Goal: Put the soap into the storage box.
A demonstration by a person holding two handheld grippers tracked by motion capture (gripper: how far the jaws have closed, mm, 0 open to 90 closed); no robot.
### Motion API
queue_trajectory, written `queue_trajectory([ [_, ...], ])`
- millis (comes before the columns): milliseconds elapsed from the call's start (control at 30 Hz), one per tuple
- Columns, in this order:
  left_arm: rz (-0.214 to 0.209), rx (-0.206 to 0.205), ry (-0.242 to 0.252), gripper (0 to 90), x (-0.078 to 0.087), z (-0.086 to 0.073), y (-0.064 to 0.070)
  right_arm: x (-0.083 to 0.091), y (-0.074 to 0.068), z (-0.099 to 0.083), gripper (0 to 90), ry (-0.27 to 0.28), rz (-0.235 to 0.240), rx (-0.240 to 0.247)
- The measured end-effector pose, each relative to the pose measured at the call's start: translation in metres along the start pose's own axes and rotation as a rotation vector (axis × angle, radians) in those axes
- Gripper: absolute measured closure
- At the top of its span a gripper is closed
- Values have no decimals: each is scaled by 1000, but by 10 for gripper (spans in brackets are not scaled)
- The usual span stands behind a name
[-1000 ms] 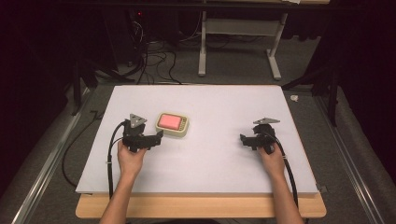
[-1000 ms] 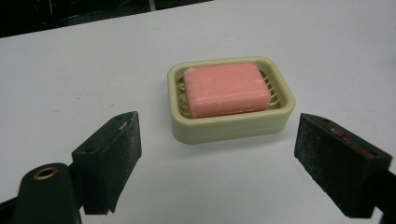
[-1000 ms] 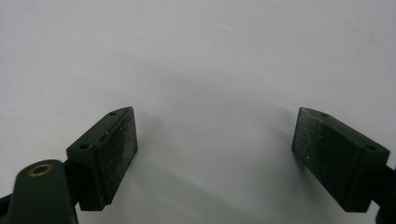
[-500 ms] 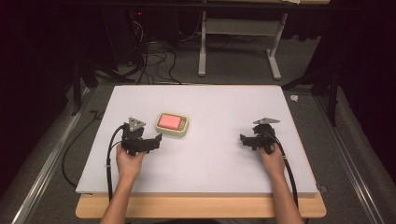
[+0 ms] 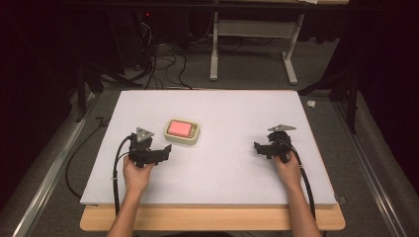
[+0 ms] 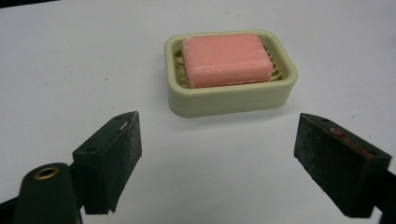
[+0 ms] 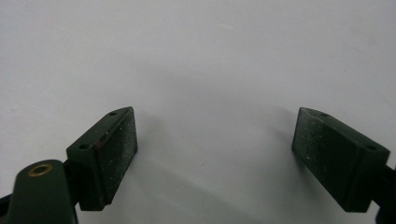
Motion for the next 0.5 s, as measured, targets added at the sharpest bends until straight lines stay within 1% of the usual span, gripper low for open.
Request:
queue_trajectory([
  [133, 2, -2, -12, 159, -1, -4, 0, 0, 0, 0, 147, 0, 0, 0],
  [500, -2, 14, -29, 160, -4, -16, 0, 0, 0, 0, 147, 0, -1, 0],
])
Point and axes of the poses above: each handheld gripper's, and its own axes: x roughly backward along the jaws, z roughly out of its top, y roughly to its right, the point moved 8 cm from there along -x, roughly forward along the jaws, and after that the axes turned 13 degrees about y, right-handed, at the moved point
